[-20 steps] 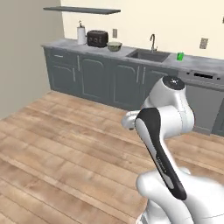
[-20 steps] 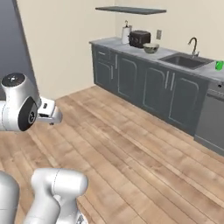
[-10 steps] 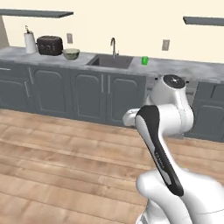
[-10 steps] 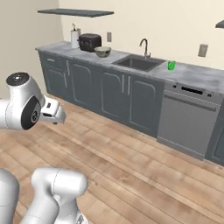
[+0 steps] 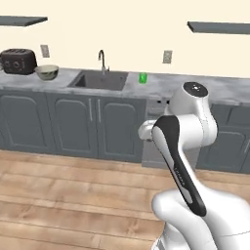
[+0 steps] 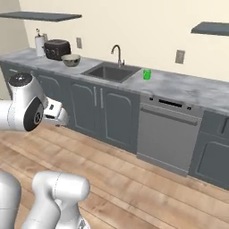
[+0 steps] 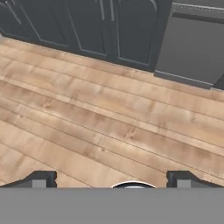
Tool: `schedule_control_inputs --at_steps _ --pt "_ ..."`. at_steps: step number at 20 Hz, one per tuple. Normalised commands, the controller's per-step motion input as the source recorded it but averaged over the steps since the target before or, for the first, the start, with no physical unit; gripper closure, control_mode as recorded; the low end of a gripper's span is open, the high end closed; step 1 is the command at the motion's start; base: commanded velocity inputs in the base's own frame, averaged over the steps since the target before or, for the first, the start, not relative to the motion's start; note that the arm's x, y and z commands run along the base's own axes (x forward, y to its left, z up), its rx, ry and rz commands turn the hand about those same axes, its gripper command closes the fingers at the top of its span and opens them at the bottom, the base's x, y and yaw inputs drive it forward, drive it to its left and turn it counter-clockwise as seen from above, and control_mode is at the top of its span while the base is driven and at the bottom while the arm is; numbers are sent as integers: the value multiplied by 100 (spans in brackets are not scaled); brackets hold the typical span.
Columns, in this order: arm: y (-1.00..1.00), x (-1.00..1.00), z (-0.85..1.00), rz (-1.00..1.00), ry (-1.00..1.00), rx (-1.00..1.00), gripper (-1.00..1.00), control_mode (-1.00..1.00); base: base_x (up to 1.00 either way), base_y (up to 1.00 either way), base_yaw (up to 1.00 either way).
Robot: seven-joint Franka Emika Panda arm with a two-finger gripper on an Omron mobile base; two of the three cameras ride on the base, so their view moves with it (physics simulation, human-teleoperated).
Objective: Clear the mugs and bowl far away from the sink.
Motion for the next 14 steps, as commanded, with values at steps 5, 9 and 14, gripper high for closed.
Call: schedule_control_inputs --at_steps 5,9,14 --pt "0 0 0 0 0 0 -100 100 100 21 -29" --pt "0 0 0 0 0 0 -100 100 100 36 -32" --pt "0 0 0 0 0 0 -100 100 100 49 -36"
